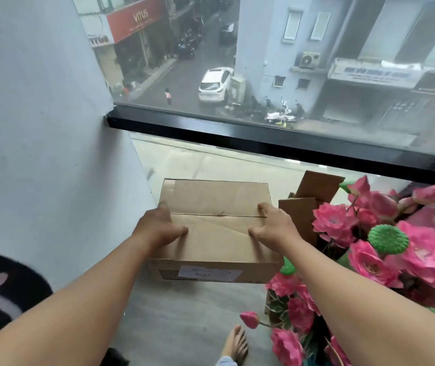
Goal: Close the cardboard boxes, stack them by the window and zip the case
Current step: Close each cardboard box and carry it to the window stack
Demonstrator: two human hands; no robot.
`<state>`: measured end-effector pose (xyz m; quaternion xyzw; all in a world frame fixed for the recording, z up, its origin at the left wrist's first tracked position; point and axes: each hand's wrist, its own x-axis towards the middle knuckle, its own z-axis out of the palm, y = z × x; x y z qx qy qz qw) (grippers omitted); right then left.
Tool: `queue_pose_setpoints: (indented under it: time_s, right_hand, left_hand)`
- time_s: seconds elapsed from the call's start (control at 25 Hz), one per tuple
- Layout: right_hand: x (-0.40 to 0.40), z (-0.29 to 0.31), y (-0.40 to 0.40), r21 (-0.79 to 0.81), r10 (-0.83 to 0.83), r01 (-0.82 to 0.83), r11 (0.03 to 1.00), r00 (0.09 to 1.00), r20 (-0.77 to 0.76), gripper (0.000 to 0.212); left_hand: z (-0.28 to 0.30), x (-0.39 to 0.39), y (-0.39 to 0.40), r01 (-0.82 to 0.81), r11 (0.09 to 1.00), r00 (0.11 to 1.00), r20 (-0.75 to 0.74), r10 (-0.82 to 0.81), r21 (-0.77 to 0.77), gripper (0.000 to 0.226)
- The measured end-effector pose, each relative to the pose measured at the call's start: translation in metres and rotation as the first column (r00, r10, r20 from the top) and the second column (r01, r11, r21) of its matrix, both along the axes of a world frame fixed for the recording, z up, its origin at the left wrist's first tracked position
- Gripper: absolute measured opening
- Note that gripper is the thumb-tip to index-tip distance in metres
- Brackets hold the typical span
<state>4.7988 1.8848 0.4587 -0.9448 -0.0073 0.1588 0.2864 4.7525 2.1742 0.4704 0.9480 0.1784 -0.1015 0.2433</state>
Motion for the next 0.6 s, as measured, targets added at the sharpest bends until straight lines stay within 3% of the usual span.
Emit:
queue_pose_setpoints:
  time_s: [0.28,0.6]
  right_hand:
    - [0.094,-0.087,0.006,-0.009,-0.079,0.079,0.997,0.989,-0.123,0.075]
    - [0.123,-0.237,0.005,-0.088,-0.344,0.333,0.939,0.908,-0.238,0.082]
  left_hand:
    - [-0.084,0.107,0.01,0.018,0.999,0.998,-0.062,-0.021,-0.037,0.063]
    - [-0.253,0.18,0.005,0.13,0.982,0.979,-0.139,-0.149,-0.137,0.062]
